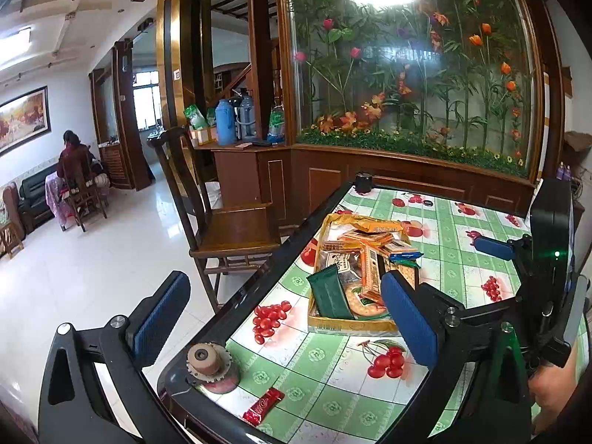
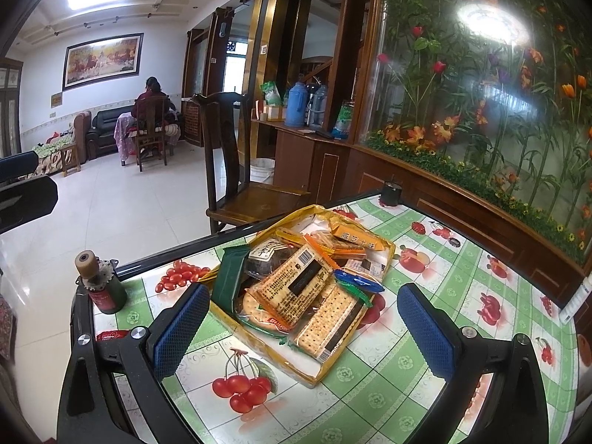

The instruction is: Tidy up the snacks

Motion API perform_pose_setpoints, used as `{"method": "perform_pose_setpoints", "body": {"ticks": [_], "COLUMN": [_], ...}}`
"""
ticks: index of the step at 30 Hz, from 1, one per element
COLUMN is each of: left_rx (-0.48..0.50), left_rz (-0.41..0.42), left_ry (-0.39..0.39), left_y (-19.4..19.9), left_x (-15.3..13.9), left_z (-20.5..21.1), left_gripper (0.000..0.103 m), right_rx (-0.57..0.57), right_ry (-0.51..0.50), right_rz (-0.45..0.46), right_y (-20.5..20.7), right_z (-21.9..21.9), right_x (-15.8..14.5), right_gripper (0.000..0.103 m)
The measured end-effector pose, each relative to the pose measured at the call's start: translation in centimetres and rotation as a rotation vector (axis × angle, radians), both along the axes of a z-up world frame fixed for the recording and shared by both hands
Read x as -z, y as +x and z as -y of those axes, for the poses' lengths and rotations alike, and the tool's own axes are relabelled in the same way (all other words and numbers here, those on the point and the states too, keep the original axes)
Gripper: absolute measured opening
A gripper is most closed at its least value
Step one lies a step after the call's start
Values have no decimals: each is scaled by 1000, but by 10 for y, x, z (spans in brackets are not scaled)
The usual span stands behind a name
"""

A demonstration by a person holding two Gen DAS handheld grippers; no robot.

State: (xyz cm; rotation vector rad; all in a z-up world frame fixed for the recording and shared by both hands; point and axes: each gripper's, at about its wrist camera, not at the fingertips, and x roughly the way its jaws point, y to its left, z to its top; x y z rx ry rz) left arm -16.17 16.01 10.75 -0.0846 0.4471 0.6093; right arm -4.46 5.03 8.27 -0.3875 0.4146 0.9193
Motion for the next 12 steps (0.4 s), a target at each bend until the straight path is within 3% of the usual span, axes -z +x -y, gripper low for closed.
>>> {"method": "perform_pose_setpoints", "body": {"ticks": [7, 12], "left_rx": [-38, -30], "left_rz": [42, 29], "left_ry": [68, 56], "left_y": [-2, 3], "left_x": [0, -1], "left_z": [5, 2], "left_gripper": [103, 103], "right_rx": [-11, -13], "right_ry": [-10, -9], "right_rz": [0, -10], "right_y": [-2, -1], "right_z": [-3, -3], "right_x": [2, 3], "right_gripper": [102, 102]}}
